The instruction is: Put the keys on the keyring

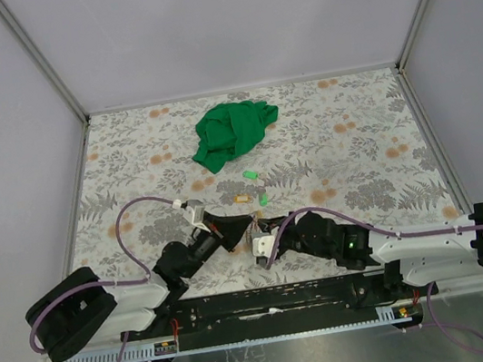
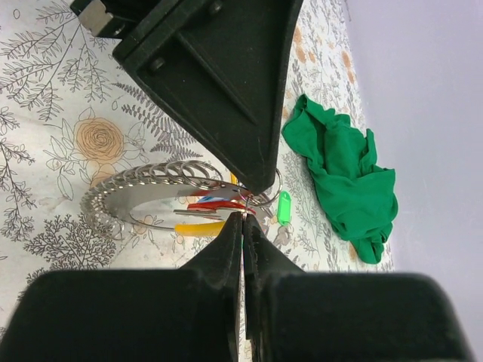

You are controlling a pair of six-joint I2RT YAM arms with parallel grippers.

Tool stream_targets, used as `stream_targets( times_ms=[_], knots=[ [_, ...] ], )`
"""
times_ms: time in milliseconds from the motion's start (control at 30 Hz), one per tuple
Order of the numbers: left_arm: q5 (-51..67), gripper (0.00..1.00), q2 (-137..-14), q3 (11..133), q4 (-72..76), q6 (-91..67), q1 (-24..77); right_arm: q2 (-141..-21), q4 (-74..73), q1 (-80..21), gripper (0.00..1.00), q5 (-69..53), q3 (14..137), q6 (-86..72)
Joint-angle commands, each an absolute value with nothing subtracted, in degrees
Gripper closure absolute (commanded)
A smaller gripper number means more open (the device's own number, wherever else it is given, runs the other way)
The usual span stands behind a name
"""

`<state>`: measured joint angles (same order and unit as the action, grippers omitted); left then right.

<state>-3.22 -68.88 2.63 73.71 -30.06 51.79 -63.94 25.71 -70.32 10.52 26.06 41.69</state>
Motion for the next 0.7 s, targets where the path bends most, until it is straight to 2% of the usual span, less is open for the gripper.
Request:
stream_targets(
  times_ms=[0, 400, 667],
  knots=[
    [-10.4, 0.96, -66.2, 2.3, 76.7, -27.9, 51.2, -60.0, 21.4, -71.9, 1.00, 12.5, 27.3, 43.9],
    [-3.4, 0.69, -52.1, 2.7, 57.7, -15.3, 51.0, -56.1, 16.6, -71.9, 1.00, 14.9, 28.7, 47.0],
    [3.2, 0.64, -50.3, 5.6, 51.0, -9.1, 50.4, -54.5, 13.9, -71.9, 1.00, 14.6, 29.4, 48.2]
  ],
)
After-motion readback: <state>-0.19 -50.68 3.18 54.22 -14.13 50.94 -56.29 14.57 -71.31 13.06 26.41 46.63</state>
